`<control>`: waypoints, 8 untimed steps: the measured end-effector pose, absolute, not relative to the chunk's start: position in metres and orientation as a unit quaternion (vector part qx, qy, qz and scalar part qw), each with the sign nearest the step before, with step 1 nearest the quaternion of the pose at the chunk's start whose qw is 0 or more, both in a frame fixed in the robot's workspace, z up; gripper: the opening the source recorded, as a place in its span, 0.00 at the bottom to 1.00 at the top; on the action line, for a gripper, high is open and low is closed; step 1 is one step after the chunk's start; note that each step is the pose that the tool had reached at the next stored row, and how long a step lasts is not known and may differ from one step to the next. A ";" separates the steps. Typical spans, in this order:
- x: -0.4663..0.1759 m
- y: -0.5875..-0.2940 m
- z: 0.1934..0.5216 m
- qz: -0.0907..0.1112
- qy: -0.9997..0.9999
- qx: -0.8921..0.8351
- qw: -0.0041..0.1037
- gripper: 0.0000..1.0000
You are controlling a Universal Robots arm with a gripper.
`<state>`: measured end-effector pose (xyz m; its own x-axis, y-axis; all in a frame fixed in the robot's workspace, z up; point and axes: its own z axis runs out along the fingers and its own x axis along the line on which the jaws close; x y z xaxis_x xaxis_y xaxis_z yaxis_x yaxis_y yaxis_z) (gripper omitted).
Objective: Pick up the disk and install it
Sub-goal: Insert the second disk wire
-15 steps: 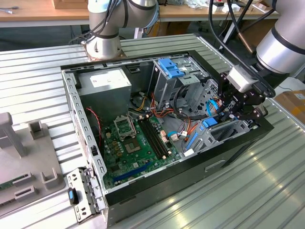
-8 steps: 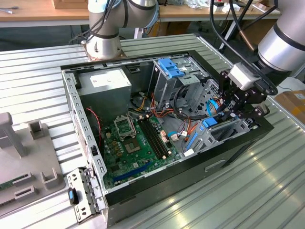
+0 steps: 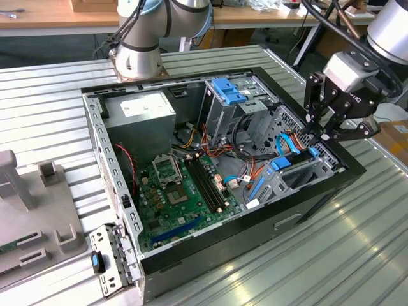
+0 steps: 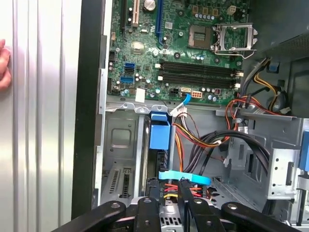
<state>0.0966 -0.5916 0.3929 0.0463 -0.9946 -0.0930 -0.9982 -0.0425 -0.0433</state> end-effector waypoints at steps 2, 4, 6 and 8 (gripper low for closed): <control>0.097 -0.592 0.393 0.019 0.690 -0.722 0.048 0.30; 0.097 -0.591 0.393 0.019 0.690 -0.722 0.048 0.30; 0.096 -0.587 0.393 0.019 0.690 -0.722 0.048 0.30; 0.094 -0.578 0.393 0.019 0.690 -0.722 0.048 0.30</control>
